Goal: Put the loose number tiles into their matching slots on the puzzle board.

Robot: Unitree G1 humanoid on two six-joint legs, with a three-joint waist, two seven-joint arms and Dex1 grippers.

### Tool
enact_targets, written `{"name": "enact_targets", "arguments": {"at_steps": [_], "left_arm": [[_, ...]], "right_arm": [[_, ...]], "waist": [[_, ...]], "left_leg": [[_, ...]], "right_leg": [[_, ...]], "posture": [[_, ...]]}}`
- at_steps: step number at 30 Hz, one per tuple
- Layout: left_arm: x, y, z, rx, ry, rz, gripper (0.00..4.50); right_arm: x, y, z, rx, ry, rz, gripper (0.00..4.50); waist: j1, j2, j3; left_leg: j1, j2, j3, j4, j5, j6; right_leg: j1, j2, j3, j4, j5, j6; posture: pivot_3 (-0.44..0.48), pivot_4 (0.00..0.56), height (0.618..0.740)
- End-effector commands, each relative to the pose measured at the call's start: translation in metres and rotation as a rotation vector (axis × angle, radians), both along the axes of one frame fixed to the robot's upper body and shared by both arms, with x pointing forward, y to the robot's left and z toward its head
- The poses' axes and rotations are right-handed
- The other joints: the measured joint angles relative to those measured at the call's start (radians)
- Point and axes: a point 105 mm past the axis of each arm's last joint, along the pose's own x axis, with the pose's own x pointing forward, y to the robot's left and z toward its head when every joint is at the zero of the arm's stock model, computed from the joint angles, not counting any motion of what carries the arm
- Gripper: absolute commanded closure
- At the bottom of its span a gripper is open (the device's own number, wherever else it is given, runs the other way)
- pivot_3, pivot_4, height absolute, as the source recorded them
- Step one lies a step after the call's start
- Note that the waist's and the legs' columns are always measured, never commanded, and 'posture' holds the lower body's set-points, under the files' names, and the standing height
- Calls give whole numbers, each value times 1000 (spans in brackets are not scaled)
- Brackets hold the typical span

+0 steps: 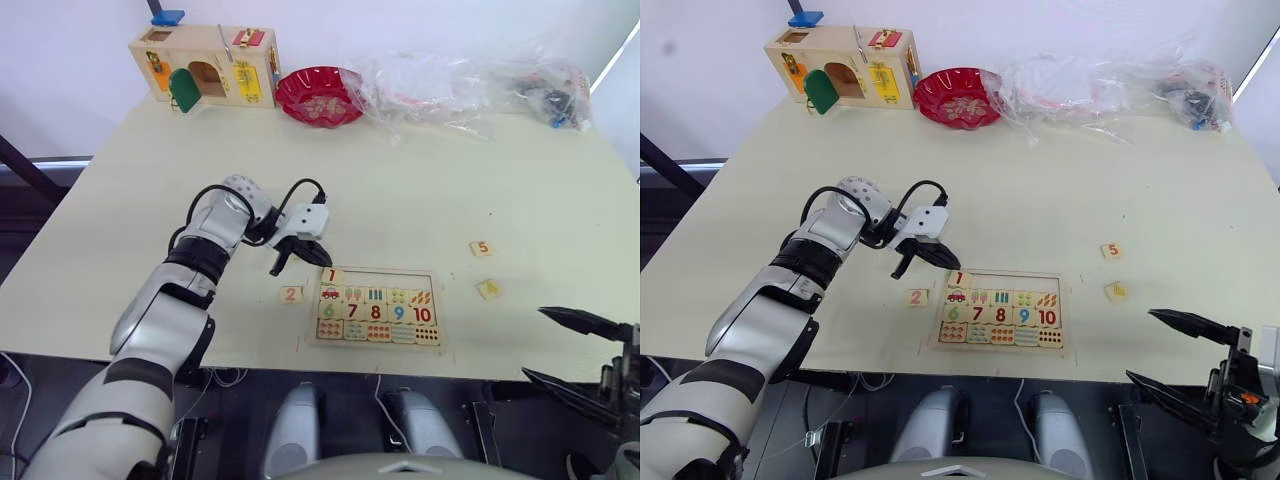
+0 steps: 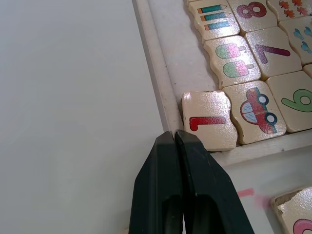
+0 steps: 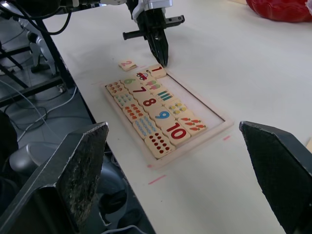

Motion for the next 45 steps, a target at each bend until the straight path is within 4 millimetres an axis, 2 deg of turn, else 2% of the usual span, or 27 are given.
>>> {"name": "enact_targets", "arguments": {"at_steps": [1, 8, 30, 45], "left_arm": [[-3, 0, 7, -10, -8, -25, 4431], [-6, 2, 6, -11, -3, -20, 4431], [-6, 4, 11, -62, -2, 48, 4431], [-16, 20, 14, -66, 38, 88, 4431]], "right_arm": [[-6, -3, 8, -15, -48, -20, 0], [-10, -5, 4, -9, -43, -41, 0], [-3, -5, 4, -9, -48, -15, 0], [1, -4, 1, -1, -48, 4, 0]], "waist": [[0, 0, 0], [0, 0, 0], [0, 0, 0], [0, 0, 0]], "left_leg": [[0, 0, 0, 0, 0, 0], [0, 0, 0, 0, 0, 0], [0, 0, 0, 0, 0, 0], [0, 0, 0, 0, 0, 0]], "right_leg": [[0, 0, 0, 0, 0, 0], [0, 0, 0, 0, -1, -1], [0, 0, 0, 0, -1, -1], [0, 0, 0, 0, -1, -1]], "posture": [[0, 150, 740], [0, 150, 740], [0, 150, 740], [0, 150, 740]]}}
